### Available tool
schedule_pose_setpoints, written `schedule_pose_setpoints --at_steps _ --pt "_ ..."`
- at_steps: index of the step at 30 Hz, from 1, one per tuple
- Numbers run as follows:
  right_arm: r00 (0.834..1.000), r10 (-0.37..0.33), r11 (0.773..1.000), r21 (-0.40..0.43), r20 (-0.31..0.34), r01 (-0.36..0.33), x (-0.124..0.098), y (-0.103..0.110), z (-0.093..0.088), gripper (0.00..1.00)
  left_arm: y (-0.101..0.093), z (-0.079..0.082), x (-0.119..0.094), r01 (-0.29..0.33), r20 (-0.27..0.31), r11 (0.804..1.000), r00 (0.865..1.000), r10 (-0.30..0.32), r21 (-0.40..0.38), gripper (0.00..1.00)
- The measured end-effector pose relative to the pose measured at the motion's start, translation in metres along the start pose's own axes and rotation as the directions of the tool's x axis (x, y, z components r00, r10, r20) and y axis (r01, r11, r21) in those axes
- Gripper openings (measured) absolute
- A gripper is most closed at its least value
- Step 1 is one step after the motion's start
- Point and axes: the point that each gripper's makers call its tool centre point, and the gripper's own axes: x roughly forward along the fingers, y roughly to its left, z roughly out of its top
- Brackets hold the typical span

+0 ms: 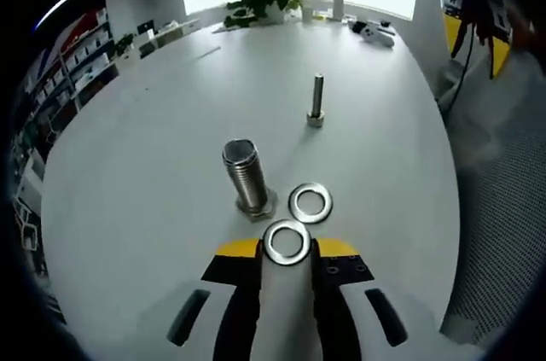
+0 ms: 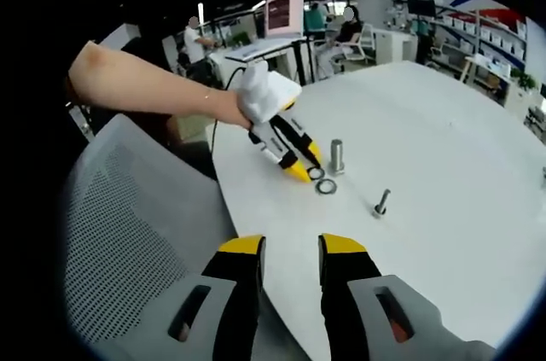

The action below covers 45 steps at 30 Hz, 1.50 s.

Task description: Place the washer onto the threaded stud by aligning its center hole with the stud, sliding it down to the base, and recovering from edge contact or off-axis alignment until the washer reaches the visible bottom stop.

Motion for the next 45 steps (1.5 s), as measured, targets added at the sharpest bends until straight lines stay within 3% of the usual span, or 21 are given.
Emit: schedule_pose_setpoints --at_steps 12,17,20,24,25,26,29,32,35,39,45 --pt "1.000 -0.008 1.000 -0.004 -0.017 0.007 0.001 -0.002 -0.003 0.27 0.000 -0.001 -0.002 -0.009 -0.002 1.000 1.000 0.009 -0.002 0.21" --pt "1.000 -0.008 1.000 -0.006 -0.019 0.008 0.001 -0.002 -0.004 0.27 0.003 0.004 -0.001 -0.026 -0.003 0.999 1.000 0.027 0.042 0.30" --pt "1.000 -0.010 1.000 -0.006 -0.020 0.009 0.001 -0.002 -0.004 0.27 0.001 0.005 0.001 -0.016 -0.002 0.999 1.000 0.016 0.048 0.29" --pt "1.000 -0.011 1.000 -0.008 -0.018 0.011 0.000 -0.002 -0.003 0.27 -0.009 0.009 0.004 0.029 0.005 0.999 1.000 -0.029 0.021 0.19" --pt "1.000 -0.011 1.000 -0.008 -0.017 0.011 0.000 -0.003 -0.003 0.27 -0.009 0.011 0.004 0.027 0.011 0.999 1.000 -0.027 0.031 0.11" --pt "1.000 -0.011 1.000 -0.008 -0.017 0.011 0.001 -0.002 -0.003 0.27 -0.008 0.008 0.003 0.026 -0.019 0.998 0.999 -0.025 0.057 0.00" --pt "1.000 -0.012 1.000 -0.011 -0.020 0.012 0.001 -0.002 -0.004 0.27 -0.008 0.009 0.001 0.028 -0.012 0.999 1.000 -0.028 0.032 0.00" --pt "1.000 -0.015 1.000 -0.016 -0.026 0.015 0.000 -0.003 -0.004 0.27 -0.001 0.006 -0.002 -0.008 -0.031 0.993 0.999 0.012 0.119 0.00" --pt "1.000 -0.014 1.000 -0.014 -0.024 0.014 0.000 -0.003 -0.004 0.27 0.000 0.004 -0.006 -0.013 -0.021 0.998 1.000 0.015 0.061 0.13" --pt "1.000 -0.011 1.000 -0.017 -0.027 0.011 0.001 -0.002 -0.004 0.27 0.001 -0.008 -0.018 -0.014 -0.042 0.996 0.999 0.018 0.093 0.20" --pt "0.999 -0.012 1.000 -0.017 -0.033 0.012 0.001 -0.003 -0.005 0.27 -0.004 -0.027 -0.032 0.023 -0.084 0.998 0.996 -0.018 0.063 0.33"
